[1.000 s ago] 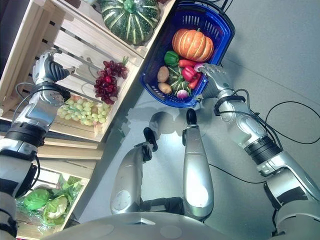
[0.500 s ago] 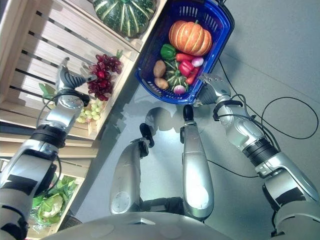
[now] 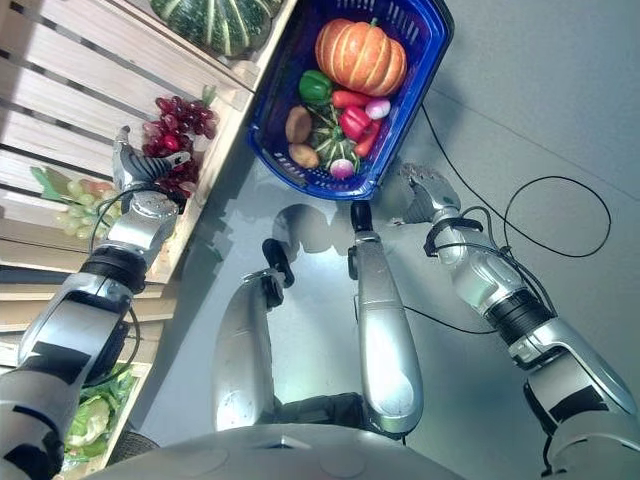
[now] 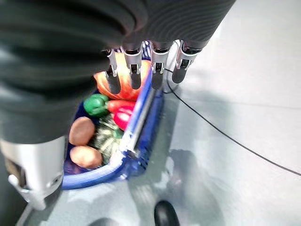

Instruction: Pick up fruits and vegetables into the basket

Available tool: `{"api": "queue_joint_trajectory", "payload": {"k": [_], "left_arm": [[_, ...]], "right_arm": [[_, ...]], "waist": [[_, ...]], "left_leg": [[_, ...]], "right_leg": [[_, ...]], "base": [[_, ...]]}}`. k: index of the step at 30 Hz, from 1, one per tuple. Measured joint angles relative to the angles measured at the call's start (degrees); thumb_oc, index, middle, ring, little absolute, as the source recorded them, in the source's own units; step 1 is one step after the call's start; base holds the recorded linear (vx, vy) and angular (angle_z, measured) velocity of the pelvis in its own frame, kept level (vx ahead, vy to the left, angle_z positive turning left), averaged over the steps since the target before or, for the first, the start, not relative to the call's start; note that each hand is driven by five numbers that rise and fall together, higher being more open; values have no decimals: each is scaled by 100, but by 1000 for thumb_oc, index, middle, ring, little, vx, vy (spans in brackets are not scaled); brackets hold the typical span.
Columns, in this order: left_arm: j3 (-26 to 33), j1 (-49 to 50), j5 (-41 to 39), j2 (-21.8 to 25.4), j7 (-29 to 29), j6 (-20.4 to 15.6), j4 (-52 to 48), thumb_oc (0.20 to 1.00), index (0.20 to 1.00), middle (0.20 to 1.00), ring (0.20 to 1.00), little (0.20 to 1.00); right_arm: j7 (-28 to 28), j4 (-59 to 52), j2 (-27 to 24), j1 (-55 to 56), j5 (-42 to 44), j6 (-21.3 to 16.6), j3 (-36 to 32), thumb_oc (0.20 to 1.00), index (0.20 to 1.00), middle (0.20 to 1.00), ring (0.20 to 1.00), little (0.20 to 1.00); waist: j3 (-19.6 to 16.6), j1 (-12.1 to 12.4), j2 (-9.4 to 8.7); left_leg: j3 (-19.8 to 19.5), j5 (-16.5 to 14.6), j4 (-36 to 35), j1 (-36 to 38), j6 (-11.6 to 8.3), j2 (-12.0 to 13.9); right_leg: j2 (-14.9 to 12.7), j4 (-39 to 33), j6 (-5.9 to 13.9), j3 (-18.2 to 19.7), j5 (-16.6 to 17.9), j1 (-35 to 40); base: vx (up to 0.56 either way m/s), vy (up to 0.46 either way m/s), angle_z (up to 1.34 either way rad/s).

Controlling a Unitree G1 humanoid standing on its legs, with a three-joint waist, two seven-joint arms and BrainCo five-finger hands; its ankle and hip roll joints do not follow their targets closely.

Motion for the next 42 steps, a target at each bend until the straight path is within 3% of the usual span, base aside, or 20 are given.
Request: {"api": "queue_joint_trajectory", "payload": {"k": [5,21,31,32,33,34,35,42], "left_arm": [[14,-280,-461,-32,416,1,270,1000,1000,1000,1000,1000],[141,-1144,-1153,62,779,22,1061,1000,1000,1000,1000,1000],[-61,-1359,-1147,214,429,530,1295,1000,1000,1000,1000,1000],[-87,-1366,-1148,227,422,567,1305,884,884,884,884,884],[-105,-1399,-1146,231,422,615,1345,413,413,413,413,413],[-105,-1425,-1147,231,423,627,1368,241,241,241,241,241],[-105,-1462,-1146,235,426,663,1395,200,200,200,200,200],[-172,-1655,-1094,468,496,929,1624,200,200,200,200,200]], "right_arm": [[-128,34,84,12,242,-56,55,1000,1000,1000,1000,1000],[-417,226,176,-155,1122,-158,63,1000,1000,1000,1000,1000],[-482,285,183,-215,1602,-204,109,1000,1000,1000,1000,1000],[-482,294,183,-214,1637,-216,110,1000,1000,1000,1000,1000],[-482,308,188,-214,1694,-228,110,1000,1000,1000,1000,1000],[-482,318,188,-214,1745,-236,110,1000,1000,1000,1000,1000],[-482,352,189,-214,1747,-256,111,1000,1000,1000,1000,1000],[-483,453,190,-201,2017,-398,106,1000,1000,1000,1000,1000]], "waist": [[7,-52,-51],[15,-133,-296],[12,-139,-299],[12,-143,-300],[12,-146,-300],[12,-148,-300],[10,-149,-299],[8,-206,-300]], "left_leg": [[-52,-30,117,-257,-3,58],[-208,-11,396,-985,-16,88],[-192,-11,392,-1079,-16,86],[-185,-11,392,-1085,-15,86],[-179,-11,392,-1095,-15,88],[-177,-11,392,-1101,-14,88],[-175,-11,392,-1110,-14,90],[-158,0,371,-1199,-4,106]], "right_leg": [[27,68,-2,-32,0,-205],[17,323,-41,-146,-14,-852],[16,319,-40,-133,-15,-969],[17,306,-40,-131,-16,-983],[18,306,-39,-112,-15,-1002],[18,310,-39,-109,-15,-1011],[18,313,-39,-103,-15,-1026],[28,344,-39,-77,-15,-1170]], "base": [[30,-80,1],[7,-48,3],[-6,-7,0],[-10,15,-3],[0,0,0],[0,0,0],[0,0,0],[-1,0,-1]]}}
